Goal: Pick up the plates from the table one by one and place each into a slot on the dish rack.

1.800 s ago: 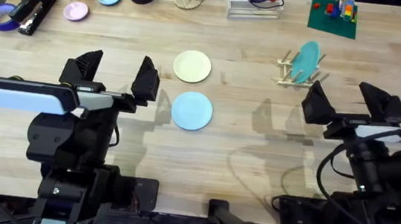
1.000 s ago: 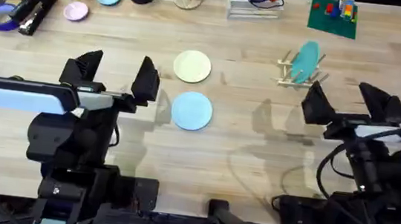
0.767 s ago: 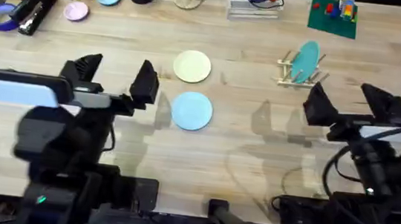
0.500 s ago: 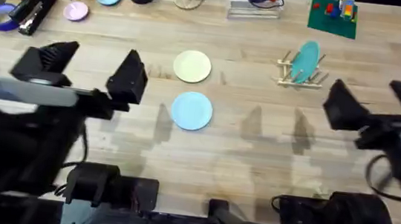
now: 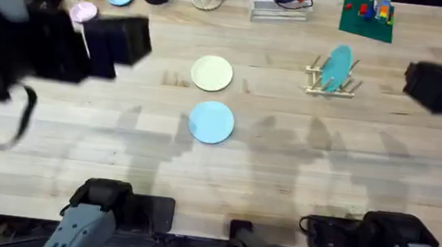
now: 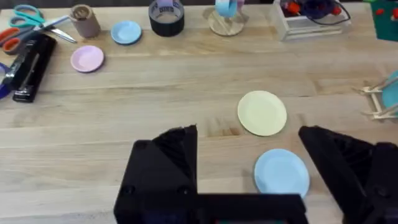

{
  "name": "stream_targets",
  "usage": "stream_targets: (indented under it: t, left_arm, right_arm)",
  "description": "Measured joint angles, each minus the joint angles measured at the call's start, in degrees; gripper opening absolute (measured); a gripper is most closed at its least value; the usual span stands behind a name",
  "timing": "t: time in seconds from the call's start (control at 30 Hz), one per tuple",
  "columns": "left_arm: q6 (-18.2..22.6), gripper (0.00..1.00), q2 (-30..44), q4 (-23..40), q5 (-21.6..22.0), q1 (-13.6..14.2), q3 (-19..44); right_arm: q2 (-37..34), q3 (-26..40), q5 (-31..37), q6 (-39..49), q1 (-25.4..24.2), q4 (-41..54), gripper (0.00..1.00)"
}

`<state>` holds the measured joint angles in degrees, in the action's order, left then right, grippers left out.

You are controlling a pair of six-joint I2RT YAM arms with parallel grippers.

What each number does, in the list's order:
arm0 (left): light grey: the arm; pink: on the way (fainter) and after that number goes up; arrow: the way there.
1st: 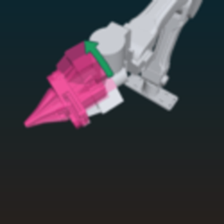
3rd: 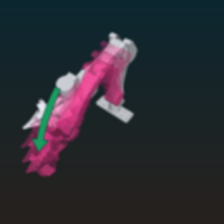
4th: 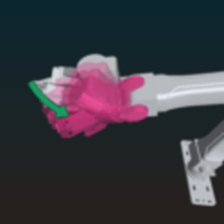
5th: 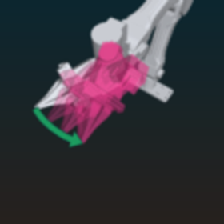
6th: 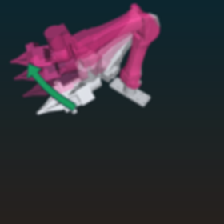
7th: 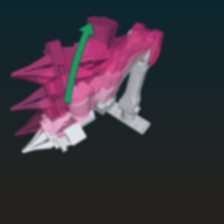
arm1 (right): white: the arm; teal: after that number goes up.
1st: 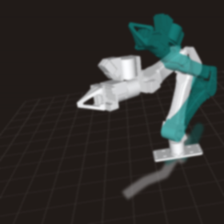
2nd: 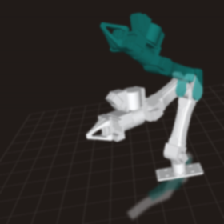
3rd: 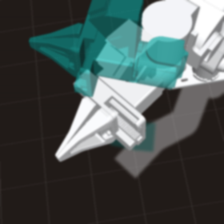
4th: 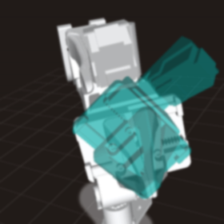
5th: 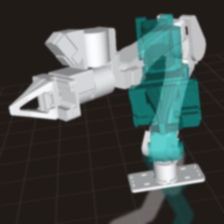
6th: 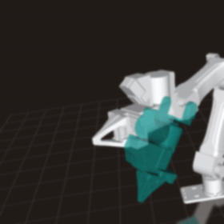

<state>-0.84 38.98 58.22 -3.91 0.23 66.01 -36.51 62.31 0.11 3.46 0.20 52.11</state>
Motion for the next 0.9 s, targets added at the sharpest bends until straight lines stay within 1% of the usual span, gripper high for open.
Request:
stream_targets:
  t: [0.13,0.27,0.37,0.47,0.57,0.77,0.8,0.83,0.87,0.9]
  left_arm:
    - [0.0,0.993,9.0,4.5,-1.6,0.0,9.5]
    - [0.0,0.993,17.2,8.6,-2.4,0.0,18.4]
    - [0.0,0.993,22.9,12.3,-2.7,0.0,24.0]
    - [0.0,0.993,27.8,16.6,-2.9,0.0,28.8]
    - [0.0,0.993,31.4,17.9,-2.9,0.0,31.0]
    - [0.0,0.991,35.3,18.3,-2.9,0.0,31.4]
    - [-0.1,0.948,35.6,18.5,-2.9,0.0,31.4]
    - [0.0,0.811,35.7,18.6,-2.8,0.0,31.4]
    - [0.2,0.642,35.8,18.8,-2.7,0.0,31.4]
    - [0.4,0.501,35.7,18.8,-2.7,0.0,31.4]
  right_arm:
    - [-9.0,9.3,-0.5,0.1,0.0,6.7,0.992]
    - [-17.7,17.1,-2.7,0.2,0.0,13.0,0.992]
    - [-23.2,21.0,-4.0,0.2,0.0,16.1,0.995]
    - [-27.5,23.5,-5.1,0.2,0.0,17.7,0.993]
    - [-30.2,24.4,-5.7,0.2,0.0,17.0,0.994]
    - [-31.7,24.5,-6.0,0.2,0.2,16.0,0.995]
    - [-31.7,24.6,-6.0,0.2,0.2,16.0,0.995]
    - [-31.7,24.6,-6.0,0.2,0.2,16.0,0.995]
    - [-31.7,24.6,-6.0,0.2,0.2,16.0,0.995]
    - [-31.7,24.7,-6.0,0.2,0.2,16.0,0.995]
